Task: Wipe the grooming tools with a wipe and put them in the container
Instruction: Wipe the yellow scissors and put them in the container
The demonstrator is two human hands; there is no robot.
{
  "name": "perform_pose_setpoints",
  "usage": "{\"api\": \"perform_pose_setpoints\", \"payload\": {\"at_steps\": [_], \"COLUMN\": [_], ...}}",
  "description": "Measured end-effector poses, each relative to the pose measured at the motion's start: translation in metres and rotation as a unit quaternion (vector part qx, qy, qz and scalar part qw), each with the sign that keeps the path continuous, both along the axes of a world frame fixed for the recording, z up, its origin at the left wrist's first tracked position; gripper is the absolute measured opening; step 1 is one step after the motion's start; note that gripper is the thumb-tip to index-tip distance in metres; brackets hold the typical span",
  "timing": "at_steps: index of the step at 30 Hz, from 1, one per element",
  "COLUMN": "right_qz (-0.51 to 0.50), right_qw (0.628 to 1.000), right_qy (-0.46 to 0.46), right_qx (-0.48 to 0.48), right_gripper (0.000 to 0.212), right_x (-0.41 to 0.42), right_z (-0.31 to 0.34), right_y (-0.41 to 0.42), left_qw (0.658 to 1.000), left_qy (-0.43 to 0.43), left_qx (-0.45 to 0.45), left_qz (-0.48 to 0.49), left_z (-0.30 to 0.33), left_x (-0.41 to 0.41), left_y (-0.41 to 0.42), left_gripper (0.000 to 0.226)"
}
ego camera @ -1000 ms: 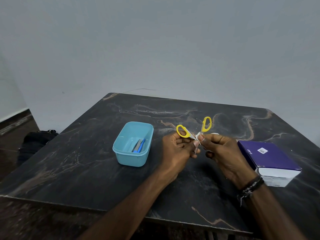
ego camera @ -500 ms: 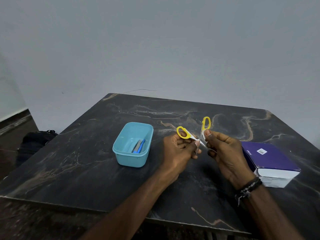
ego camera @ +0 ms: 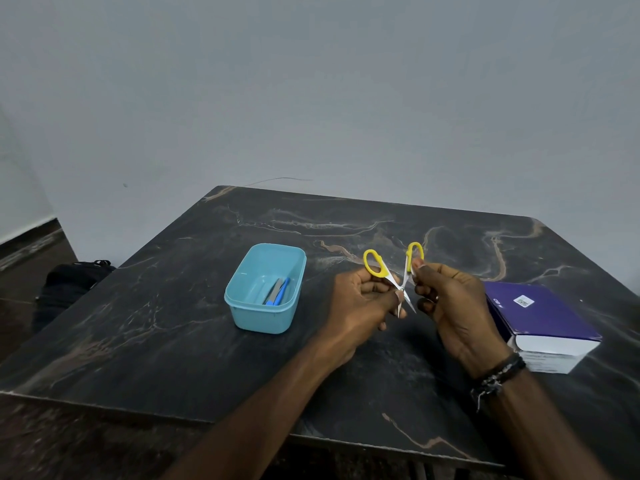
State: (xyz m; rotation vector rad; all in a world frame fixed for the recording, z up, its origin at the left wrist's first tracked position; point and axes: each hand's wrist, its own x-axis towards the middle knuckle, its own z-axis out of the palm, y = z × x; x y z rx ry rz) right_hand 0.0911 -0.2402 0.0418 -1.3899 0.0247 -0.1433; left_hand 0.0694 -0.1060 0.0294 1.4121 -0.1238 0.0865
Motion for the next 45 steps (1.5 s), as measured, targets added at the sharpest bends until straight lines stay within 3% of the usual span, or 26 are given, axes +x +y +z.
{"api": "perform_pose_setpoints", "payload": {"at_steps": [7,14,21,27,34,40,45], "right_qz": [0.028,-0.025,0.044,-0.025,0.040,-0.069,0.013], "right_qw": [0.999,0.999,0.998,0.999,0.998,0.997,1.000], "right_qy": [-0.002,-0.017,0.010,-0.018,0.022,-0.033,0.013], "right_qx": [-0.030,-0.011,-0.036,-0.010,-0.045,-0.017,-0.024], "right_gripper": [0.015,0.014,0.013,0.013,0.014,0.008,0.015], "right_x": [-0.0018,0.0012,0.0003,0.0028,-0.0004,0.0005,-0.0007], "right_z": [-0.0017,-0.0031,-0.0008,-0.0019,-0.0004,-0.0007,-0.0018], "right_y": [0.0022,0.0003,-0.0038,-0.0045,-0.0036,-0.0003,-0.0012], "left_qw": [0.999,1.000,0.996,0.999,0.995,0.994,0.992], "left_qy": [0.000,-0.010,-0.015,-0.035,-0.048,-0.087,-0.093], "left_qx": [-0.017,-0.004,-0.030,-0.009,-0.024,-0.002,-0.002], "left_qz": [0.028,0.010,0.082,0.038,0.089,0.060,0.082], "left_z": [-0.0012,-0.0012,0.0012,0.0030,0.0017,0.0023,0.0032], "left_x": [0.0010,-0.0005,0.0018,-0.0031,-0.0010,-0.0068,-0.0053], "left_y": [0.0011,0.0021,0.0072,0.0038,0.0078,-0.0007,0.0046], "left_gripper": [0.010,0.008,0.006,0.006,0.007,0.006,0.007]}}
